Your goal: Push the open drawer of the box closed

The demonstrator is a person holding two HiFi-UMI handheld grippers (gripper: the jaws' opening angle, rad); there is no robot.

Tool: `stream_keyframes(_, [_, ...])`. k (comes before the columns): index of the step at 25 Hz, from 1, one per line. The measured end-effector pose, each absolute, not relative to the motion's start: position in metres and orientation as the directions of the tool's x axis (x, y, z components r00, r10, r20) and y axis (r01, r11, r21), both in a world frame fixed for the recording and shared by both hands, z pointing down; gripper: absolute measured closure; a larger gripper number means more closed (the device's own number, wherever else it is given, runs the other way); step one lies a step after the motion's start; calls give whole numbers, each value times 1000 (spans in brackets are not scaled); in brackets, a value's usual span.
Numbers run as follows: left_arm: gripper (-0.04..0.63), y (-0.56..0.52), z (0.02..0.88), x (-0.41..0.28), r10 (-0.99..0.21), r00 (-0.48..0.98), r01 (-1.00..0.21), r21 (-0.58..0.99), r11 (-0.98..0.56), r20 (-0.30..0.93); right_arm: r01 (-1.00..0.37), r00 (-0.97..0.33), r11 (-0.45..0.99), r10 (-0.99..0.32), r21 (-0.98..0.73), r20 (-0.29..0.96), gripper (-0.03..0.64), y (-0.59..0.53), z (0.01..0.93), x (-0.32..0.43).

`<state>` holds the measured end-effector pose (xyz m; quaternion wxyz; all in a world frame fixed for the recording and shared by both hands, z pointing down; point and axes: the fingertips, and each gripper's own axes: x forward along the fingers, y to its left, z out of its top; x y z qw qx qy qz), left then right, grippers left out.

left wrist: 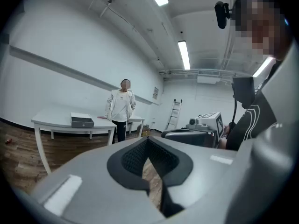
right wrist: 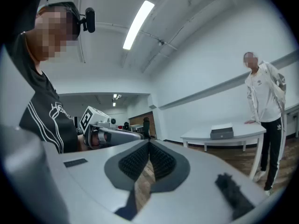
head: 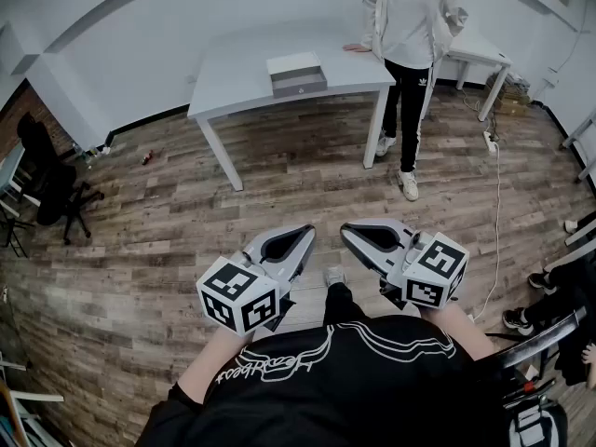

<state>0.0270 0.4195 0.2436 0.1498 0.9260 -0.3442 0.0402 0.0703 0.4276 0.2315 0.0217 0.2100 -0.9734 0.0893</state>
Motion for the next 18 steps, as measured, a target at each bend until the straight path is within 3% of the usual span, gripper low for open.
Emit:
stream_keyframes(11, [588, 222, 297, -3, -654, 724, -683, 364, -633, 221, -371, -929, 892, -360, -258, 89, 606, 224, 274, 47])
stream_keyframes(18, [588, 63, 301, -4, -670, 702, -707, 348, -615, 243, -371, -929, 892, -359, -258, 95, 606, 68, 278, 46])
